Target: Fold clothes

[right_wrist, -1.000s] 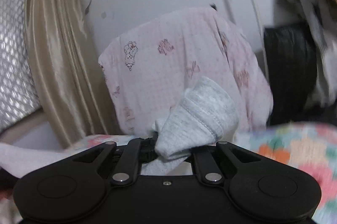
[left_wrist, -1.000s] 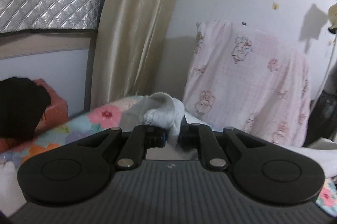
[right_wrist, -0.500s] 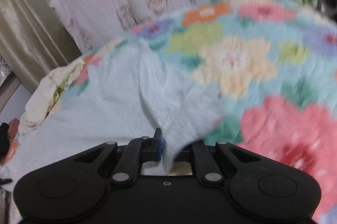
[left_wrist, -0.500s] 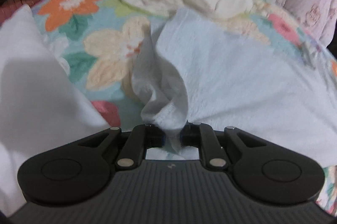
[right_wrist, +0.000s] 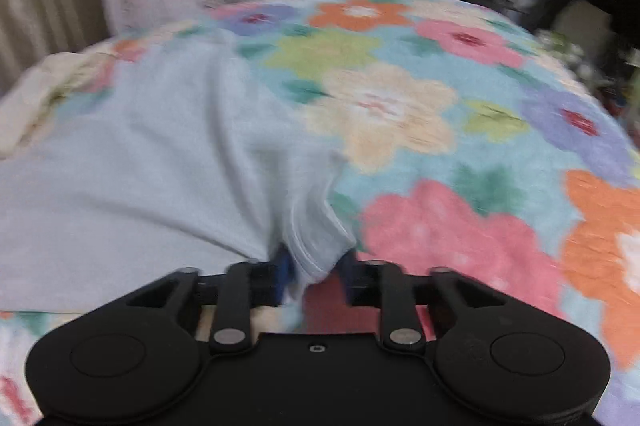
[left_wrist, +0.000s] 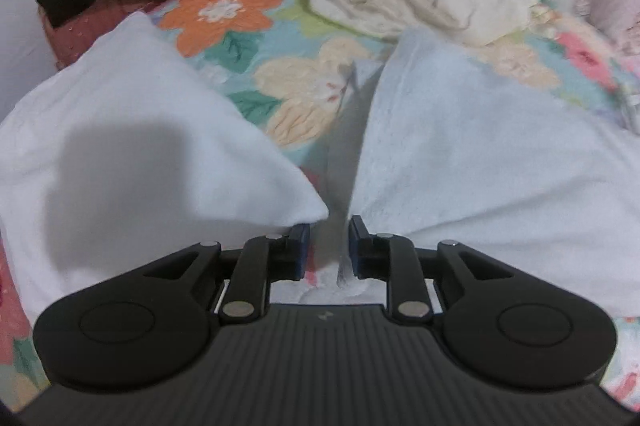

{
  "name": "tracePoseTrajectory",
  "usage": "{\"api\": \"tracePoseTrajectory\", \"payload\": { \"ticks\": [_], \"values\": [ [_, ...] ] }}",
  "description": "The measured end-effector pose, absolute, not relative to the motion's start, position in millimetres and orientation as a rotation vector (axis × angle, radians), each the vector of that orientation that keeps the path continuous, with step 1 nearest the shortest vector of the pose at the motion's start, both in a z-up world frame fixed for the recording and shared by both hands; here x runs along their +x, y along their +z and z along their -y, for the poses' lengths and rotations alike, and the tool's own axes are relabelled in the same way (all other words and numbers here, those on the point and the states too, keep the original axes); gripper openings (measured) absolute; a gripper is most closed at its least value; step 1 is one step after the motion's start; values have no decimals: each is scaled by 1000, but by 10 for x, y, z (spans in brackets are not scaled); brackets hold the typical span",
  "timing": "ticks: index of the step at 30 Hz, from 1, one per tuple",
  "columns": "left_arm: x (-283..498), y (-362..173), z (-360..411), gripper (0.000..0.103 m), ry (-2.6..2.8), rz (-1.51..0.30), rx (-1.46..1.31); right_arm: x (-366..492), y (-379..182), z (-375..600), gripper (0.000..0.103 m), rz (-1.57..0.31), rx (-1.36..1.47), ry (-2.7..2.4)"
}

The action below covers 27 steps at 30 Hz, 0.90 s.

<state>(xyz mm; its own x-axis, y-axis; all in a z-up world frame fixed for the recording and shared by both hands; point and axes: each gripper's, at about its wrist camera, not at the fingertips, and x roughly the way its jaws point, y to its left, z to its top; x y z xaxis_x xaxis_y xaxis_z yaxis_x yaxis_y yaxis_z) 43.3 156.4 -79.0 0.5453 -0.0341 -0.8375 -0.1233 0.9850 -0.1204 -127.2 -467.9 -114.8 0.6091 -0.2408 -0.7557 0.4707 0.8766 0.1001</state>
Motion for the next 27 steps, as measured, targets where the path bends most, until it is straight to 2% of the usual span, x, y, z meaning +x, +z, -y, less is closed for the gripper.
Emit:
{"api": "tracePoseTrajectory", "payload": {
  "ticks": [2, 5, 7, 8, 9, 13, 15, 21, 27],
  "values": [
    [406, -684, -1518, 20, 27, -984, -164, -1365, -1037, 4727, 35, -814, 327, -434],
    [341, -417, -1295, 22, 29, -915, -73, -1383, -784, 4731, 41, -803, 248, -480],
    [309, -238, -1136, 27, 18, -866, -21, -1341, -608, 4732, 41, -804, 191, -501],
    [313, -158, -1061, 34, -1, -850, -16, -1312, -517, 4730, 43, -801, 169, -512],
    [348, -93, -964, 36, -35, -837, -21, -1275, -428, 4734, 47, -795, 159, -521],
    [675, 21, -418, 39, -248, -819, -46, -883, -219, 4831, 49, -751, 269, -301],
    [892, 11, -77, 39, -359, -814, -50, -437, -249, 4927, 48, -755, 349, -115],
    [1611, -210, 1258, 39, -599, -776, -16, 885, -539, 5140, 49, -833, 398, -11],
    [2237, -607, 2248, 39, -736, -820, 28, 1636, -908, 5404, 50, -887, 469, -9]
  ]
}}
